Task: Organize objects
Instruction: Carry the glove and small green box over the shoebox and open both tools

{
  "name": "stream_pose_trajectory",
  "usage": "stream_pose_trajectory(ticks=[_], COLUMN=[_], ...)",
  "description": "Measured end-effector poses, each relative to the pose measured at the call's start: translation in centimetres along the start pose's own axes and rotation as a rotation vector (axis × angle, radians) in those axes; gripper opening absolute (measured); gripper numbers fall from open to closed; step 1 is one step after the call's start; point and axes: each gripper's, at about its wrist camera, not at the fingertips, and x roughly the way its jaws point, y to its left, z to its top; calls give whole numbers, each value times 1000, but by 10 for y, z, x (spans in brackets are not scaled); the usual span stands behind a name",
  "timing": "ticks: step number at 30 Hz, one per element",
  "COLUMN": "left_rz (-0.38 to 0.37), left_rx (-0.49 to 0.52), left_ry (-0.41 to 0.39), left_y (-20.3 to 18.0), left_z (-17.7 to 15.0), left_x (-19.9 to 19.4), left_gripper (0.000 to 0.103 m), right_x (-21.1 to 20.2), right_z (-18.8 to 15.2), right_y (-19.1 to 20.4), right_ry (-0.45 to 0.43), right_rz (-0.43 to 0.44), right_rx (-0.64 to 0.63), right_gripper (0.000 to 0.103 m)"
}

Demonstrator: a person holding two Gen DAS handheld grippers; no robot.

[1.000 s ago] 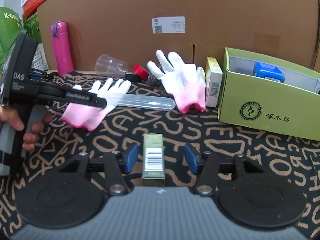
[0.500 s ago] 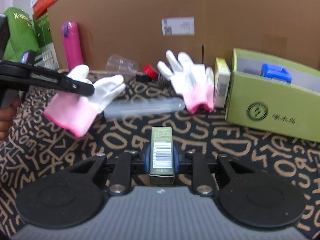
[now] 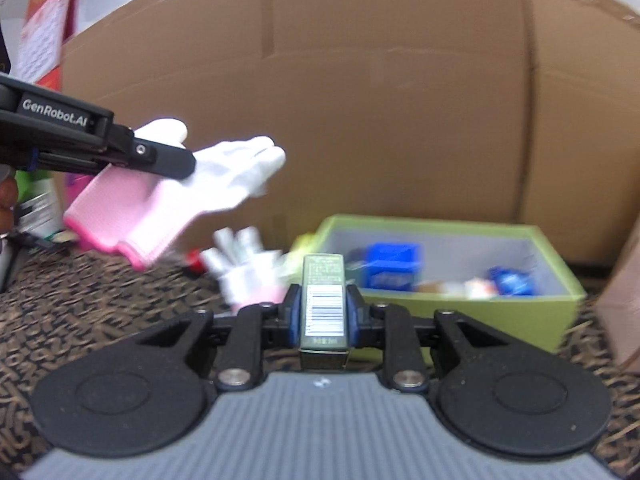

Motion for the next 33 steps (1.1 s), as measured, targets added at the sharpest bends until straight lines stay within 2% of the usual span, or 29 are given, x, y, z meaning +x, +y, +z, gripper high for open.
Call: stream_pose_trajectory(ticks=[6,10,14,19,21,22,23,24,25,26,27,28,30,33], left_rz=[-54,-40,-16,0,-11,-26,-33,-18,13,46,59,63,65,76], left_rx=[-6,10,29,9,5,4,-1,-13,-18,-10,1,8,4,19], left_ry=[40,46,82,107,90,86,88,79,53,24,17,21,22,5], left_y=[-40,-57,-58,-47,-44,-43,-41,-39,-38,-37,-35,-34,-32,-32], left_z=[14,19,16,8,4,2,1,0,-1,-3,-1,-1,-2,-4], left_x=[78,125,165,192,198,200,199,196,192,187,183,180,171,149], left_gripper=[7,7,7,7,12,32,63,77,89,89,89,89,89,89], right_x=[20,48,77,111,120,122,124,123,121,118,114,110,99,83], right_z=[16,23,22,12,6,3,1,-1,-3,-4,-5,-5,-6,-4], right_y=[-65,-100,-119,-123,-123,-122,-121,-119,-118,-116,-115,-114,-114,-112], right_ry=[-13,1,25,59,66,64,66,64,54,48,44,35,8,-11], right_rz=[-137,-187,-192,-171,-172,-174,-182,-194,-202,-208,-215,-222,-229,-210], right_rx=[15,11,-9,-59,-83,-102,-119,-134,-152,-166,-175,-175,-155,-108], right_gripper=[22,22,22,22,23,36,47,67,76,78,84,93,101,103])
